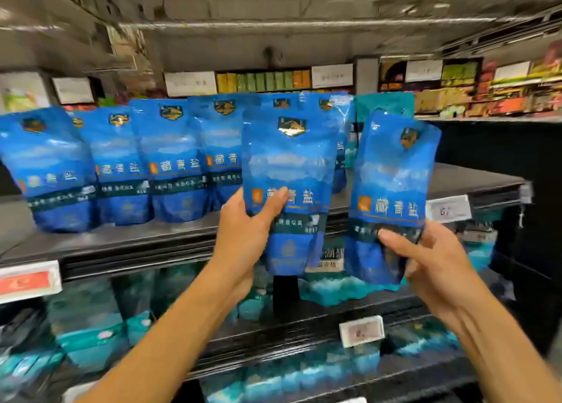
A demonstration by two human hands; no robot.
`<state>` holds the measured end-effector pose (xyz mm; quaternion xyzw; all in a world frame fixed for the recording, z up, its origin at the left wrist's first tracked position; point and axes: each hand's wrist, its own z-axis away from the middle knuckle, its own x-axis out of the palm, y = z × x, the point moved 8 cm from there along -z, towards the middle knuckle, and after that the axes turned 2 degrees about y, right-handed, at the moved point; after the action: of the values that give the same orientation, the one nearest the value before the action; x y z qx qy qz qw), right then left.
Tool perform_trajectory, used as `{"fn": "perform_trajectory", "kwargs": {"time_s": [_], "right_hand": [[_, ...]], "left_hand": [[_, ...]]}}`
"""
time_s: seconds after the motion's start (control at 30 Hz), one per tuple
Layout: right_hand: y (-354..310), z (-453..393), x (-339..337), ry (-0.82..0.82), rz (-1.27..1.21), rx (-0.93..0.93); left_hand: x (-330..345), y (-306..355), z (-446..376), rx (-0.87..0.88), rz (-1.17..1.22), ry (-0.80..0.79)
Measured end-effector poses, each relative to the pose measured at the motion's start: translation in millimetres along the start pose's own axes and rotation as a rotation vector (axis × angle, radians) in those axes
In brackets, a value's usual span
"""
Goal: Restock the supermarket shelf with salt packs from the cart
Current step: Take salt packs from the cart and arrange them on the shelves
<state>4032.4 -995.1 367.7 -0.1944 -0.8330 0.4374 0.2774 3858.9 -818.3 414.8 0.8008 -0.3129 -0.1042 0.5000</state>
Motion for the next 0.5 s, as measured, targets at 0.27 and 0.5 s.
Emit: {"fn": "perform_trajectory", "kwargs": {"time_s": [0.27,0.5], "right_hand": [[-23.3,-133.8,32.2,-0.038,0.042,-0.004],[15.0,-171.9,14.5,-0.160,0.368,0.102]], "left_hand": [[33.2,-0.8,-98.5,-0.039,0.052,0.040],[25.3,-16.1,-109.9,0.061,-0.440,-0.010]]}}
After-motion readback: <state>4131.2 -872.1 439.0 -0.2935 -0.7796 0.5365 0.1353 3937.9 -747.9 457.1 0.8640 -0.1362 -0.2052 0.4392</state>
